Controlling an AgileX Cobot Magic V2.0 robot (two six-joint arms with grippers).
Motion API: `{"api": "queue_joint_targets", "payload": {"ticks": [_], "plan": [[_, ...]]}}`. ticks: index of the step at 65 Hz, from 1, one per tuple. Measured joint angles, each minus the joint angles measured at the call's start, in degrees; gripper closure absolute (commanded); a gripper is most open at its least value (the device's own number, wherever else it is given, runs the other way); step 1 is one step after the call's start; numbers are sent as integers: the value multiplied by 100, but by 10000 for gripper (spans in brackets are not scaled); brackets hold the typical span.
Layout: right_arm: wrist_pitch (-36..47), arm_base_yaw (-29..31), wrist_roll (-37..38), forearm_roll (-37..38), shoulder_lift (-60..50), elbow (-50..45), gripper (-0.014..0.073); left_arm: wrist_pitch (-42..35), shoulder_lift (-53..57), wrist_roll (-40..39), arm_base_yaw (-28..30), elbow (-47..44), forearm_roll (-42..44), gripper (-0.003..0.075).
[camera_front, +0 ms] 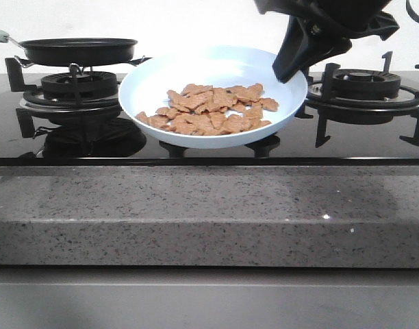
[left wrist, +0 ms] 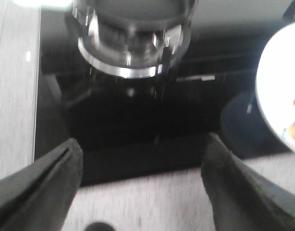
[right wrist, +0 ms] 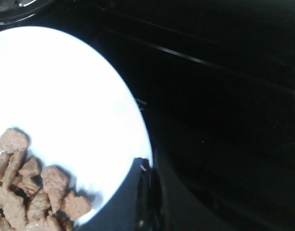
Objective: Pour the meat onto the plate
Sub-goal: 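Lower the plate with the right gripper onto the stove between the knobs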
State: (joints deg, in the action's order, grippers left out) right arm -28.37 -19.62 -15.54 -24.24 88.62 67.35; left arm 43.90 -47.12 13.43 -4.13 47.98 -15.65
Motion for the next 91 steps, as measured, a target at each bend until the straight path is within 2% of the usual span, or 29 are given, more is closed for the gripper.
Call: {"api": "queue_joint_targets", "payload": {"ticks": [17,43,51,66,78,91], "plan": [[0,0,0,0,0,0,707,-90,755,-3,0,-814,9,206],[-20,0,0,0,0,0,707,-119,802,-12,0,-897,9,206],[-331,41,0,0,0,160,707,-119,802,-12,0,-897,9,206],[-1419,505,-13,23,299,1443,707,-210,802,-12,0,-897,9,206],[-2123,870,-1,12,1150,2676,707,-242,802,-12,0,-897,9,206],[-2477,1031,-1,-124,2206,3798,707,-242,802,-12,0,-897,9,206]]}}
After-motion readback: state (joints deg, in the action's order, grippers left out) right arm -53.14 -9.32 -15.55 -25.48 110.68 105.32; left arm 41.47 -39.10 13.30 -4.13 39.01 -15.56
